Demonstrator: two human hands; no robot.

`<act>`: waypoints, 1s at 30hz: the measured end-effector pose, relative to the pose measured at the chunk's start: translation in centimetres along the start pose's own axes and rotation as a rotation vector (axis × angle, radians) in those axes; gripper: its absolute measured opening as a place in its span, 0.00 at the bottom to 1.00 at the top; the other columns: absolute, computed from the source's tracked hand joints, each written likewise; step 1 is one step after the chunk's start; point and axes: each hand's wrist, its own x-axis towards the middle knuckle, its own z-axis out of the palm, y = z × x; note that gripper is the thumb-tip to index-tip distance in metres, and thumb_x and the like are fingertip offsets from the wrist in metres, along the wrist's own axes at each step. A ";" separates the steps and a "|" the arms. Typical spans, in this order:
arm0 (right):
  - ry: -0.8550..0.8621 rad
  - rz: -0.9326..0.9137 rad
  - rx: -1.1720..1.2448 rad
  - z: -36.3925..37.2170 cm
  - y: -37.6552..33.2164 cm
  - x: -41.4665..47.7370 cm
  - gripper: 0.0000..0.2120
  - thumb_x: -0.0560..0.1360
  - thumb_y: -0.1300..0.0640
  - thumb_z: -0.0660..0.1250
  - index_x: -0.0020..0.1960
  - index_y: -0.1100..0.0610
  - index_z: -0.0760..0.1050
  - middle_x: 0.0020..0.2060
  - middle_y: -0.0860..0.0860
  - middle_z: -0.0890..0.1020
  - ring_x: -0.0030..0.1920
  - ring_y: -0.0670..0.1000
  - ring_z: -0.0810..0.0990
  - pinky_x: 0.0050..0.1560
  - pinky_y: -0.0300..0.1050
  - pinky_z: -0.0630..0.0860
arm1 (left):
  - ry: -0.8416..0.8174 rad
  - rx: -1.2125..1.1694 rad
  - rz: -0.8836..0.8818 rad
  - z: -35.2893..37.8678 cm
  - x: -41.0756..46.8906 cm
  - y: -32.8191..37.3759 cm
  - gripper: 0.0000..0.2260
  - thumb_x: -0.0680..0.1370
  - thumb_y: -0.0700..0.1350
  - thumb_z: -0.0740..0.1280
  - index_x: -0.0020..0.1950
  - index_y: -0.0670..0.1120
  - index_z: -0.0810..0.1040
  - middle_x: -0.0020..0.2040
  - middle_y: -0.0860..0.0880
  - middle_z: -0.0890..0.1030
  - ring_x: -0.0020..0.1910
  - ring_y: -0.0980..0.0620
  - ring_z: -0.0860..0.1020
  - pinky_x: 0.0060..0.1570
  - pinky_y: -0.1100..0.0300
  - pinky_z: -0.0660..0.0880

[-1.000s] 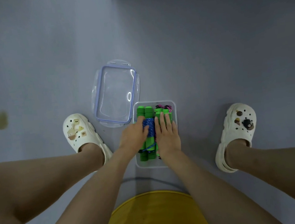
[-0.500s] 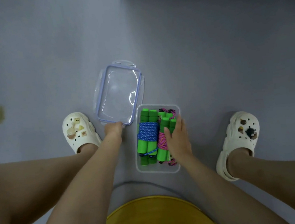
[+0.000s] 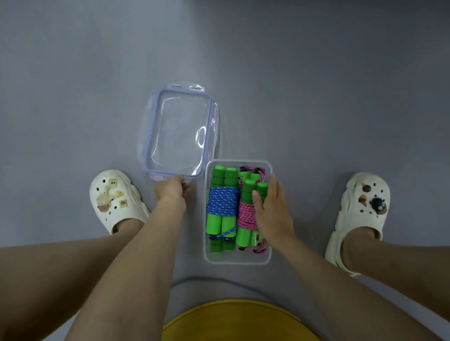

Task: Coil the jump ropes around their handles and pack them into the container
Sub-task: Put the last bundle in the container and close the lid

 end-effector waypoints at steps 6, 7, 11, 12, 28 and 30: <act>0.041 -0.004 0.074 -2.7 -2.2 0.0 0.24 0.81 0.47 0.54 0.72 0.60 0.61 0.67 0.60 0.68 0.67 0.59 0.68 0.66 0.53 0.67 | 0.007 0.093 0.398 -0.2 -5.5 2.8 0.12 0.73 0.33 0.65 0.36 0.48 0.68 0.34 0.47 0.73 0.37 0.41 0.77 0.32 0.52 0.77; 0.031 0.007 0.137 -3.3 -3.1 0.1 0.24 0.81 0.48 0.54 0.71 0.61 0.63 0.66 0.60 0.69 0.66 0.59 0.69 0.65 0.50 0.66 | 0.032 0.219 0.533 -0.4 -6.7 3.1 0.11 0.71 0.35 0.66 0.37 0.49 0.68 0.35 0.49 0.74 0.39 0.39 0.77 0.39 0.48 0.76; -0.191 0.272 0.760 -7.0 -7.7 -0.5 0.27 0.81 0.41 0.49 0.70 0.59 0.65 0.66 0.61 0.72 0.63 0.57 0.72 0.60 0.47 0.67 | 0.104 0.805 1.183 -2.1 -13.5 3.4 0.02 0.77 0.35 0.62 0.45 0.40 0.73 0.39 0.44 0.75 0.37 0.44 0.72 0.37 0.52 0.66; -0.270 0.360 1.012 -8.1 -8.5 -1.0 0.32 0.79 0.36 0.47 0.72 0.58 0.62 0.67 0.61 0.71 0.65 0.59 0.72 0.61 0.51 0.68 | 0.104 0.870 1.346 -2.8 -15.0 3.3 0.02 0.75 0.32 0.63 0.45 0.38 0.73 0.39 0.41 0.76 0.36 0.41 0.73 0.34 0.52 0.65; -0.383 0.405 1.055 -11.7 -5.1 -4.9 0.08 0.77 0.70 0.57 0.48 0.62 0.74 0.26 0.53 0.82 0.26 0.50 0.82 0.31 0.45 0.80 | -0.237 1.557 1.247 -7.4 -17.3 0.8 0.28 0.80 0.61 0.49 0.71 0.44 0.66 0.61 0.42 0.74 0.61 0.41 0.73 0.54 0.47 0.72; -0.490 0.458 1.031 -10.8 -4.4 -5.0 0.11 0.79 0.68 0.56 0.51 0.60 0.75 0.30 0.54 0.84 0.30 0.52 0.84 0.38 0.49 0.80 | -0.230 1.307 0.773 -6.8 -16.2 1.2 0.26 0.81 0.59 0.54 0.74 0.43 0.63 0.68 0.41 0.71 0.67 0.41 0.70 0.61 0.48 0.68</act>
